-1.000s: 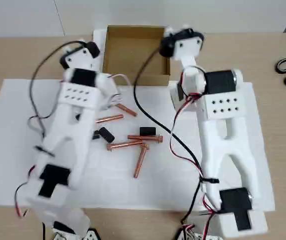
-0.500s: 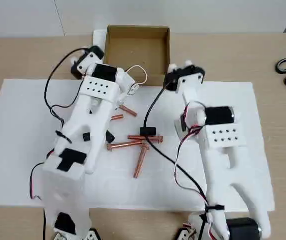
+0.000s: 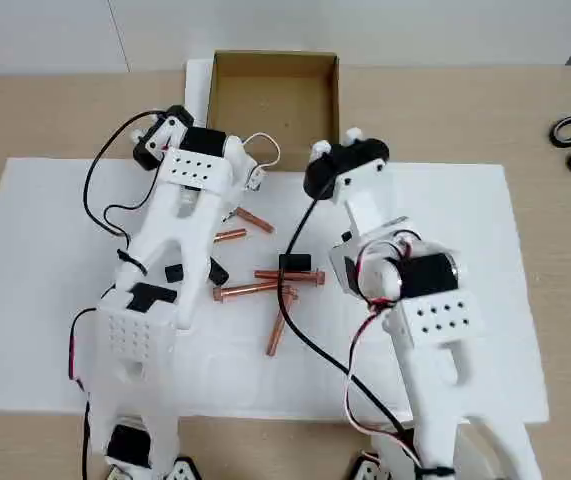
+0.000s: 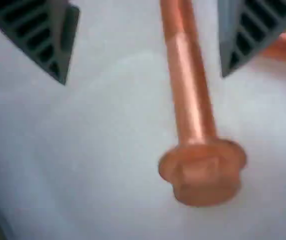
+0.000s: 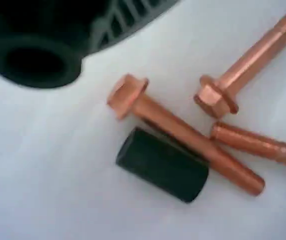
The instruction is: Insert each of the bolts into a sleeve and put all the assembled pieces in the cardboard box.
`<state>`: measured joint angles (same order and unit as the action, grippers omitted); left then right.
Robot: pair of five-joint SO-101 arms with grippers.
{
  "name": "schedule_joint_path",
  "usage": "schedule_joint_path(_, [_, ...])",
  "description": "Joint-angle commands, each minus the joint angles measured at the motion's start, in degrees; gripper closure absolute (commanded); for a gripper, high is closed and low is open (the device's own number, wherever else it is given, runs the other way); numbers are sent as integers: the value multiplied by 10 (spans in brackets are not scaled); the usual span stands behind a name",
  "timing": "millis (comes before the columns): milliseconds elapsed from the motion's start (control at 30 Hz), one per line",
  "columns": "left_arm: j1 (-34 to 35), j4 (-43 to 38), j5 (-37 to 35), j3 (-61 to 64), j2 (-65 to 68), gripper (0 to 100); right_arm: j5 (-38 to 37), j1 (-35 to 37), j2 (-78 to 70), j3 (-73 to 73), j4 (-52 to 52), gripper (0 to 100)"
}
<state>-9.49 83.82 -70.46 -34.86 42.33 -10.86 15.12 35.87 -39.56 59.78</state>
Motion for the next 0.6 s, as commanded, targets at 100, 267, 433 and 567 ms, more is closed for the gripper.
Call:
schedule_joint_path(100, [4, 3, 0, -41, 29, 809, -2, 3, 65, -55, -65, 991])
schedule_joint_path(267, [10, 3, 1, -73, 47, 908, -4, 3, 107, -80, -68, 991])
schedule_joint_path(433, [11, 10, 1, -86, 62, 987, -4, 7, 166, -84, -69, 991])
schedule_joint_path(567, [11, 31, 1, -106, 62, 994, 0, 19, 236, -124, -125, 991])
